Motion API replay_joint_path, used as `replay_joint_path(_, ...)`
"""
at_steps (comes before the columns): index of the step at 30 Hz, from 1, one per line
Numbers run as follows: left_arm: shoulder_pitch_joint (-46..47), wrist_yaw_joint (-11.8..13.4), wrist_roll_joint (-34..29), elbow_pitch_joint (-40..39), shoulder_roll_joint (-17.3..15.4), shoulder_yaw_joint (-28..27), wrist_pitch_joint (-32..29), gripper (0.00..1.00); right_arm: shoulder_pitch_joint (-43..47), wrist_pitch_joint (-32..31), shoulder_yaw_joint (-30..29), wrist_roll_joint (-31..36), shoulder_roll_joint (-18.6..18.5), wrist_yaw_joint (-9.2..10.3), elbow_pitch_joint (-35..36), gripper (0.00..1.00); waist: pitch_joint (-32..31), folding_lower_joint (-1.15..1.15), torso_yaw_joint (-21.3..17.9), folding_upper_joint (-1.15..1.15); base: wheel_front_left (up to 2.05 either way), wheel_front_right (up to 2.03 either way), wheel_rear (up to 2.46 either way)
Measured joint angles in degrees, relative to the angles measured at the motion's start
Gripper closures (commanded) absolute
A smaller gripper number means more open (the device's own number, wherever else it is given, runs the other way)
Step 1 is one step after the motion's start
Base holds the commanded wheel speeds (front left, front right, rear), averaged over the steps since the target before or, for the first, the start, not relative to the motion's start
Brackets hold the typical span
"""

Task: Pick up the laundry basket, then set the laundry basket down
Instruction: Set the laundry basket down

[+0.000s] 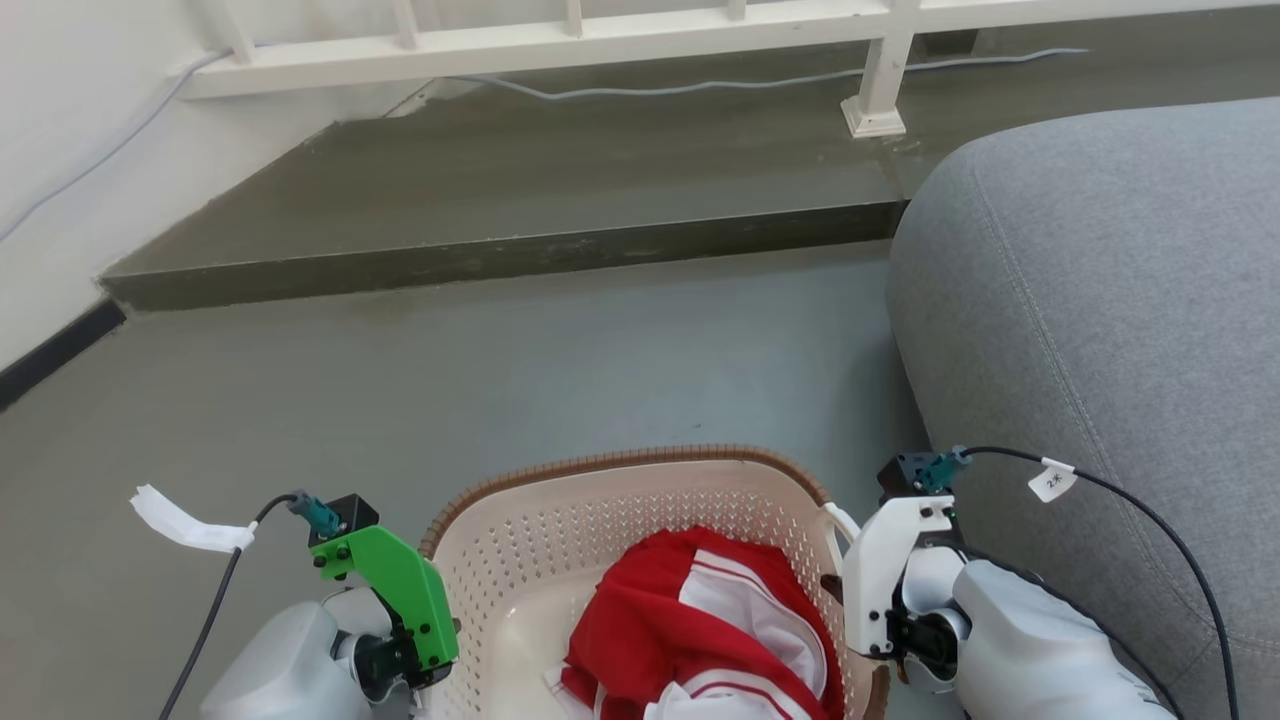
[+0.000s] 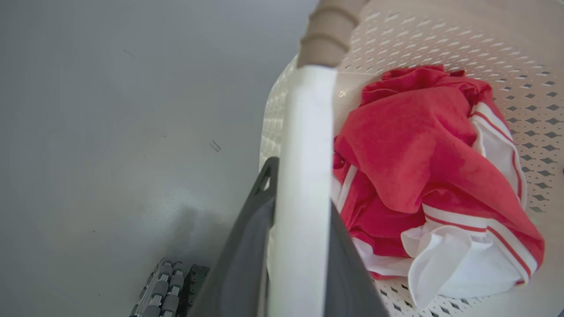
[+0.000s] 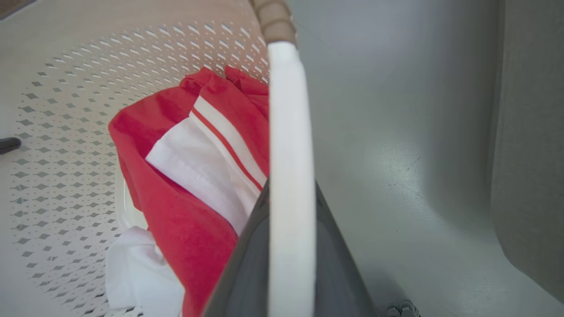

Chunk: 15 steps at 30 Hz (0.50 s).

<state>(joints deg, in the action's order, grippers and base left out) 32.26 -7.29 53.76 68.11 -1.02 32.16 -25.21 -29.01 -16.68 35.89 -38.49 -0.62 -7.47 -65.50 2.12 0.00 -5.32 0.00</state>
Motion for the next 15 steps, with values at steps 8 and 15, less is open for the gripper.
replay_joint_path(8, 1.3, 0.0, 0.0, -0.7, -0.2, 0.0, 1.4, 1.00, -2.1, 1.8, 0.1, -0.2, -0.5, 0.00, 0.6, 1.00, 2.9, 0.00, 0.1, 0.00, 0.00, 0.00, 0.00)
replay_joint_path(15, 5.1, 0.0, -1.5, -2.1, -0.3, 0.6, 3.8, 1.00, -4.7, 5.2, -0.2, -0.2, -1.3, 0.00, 1.6, 1.00, 7.3, 0.00, 0.4, 0.00, 0.00, 0.00, 0.00)
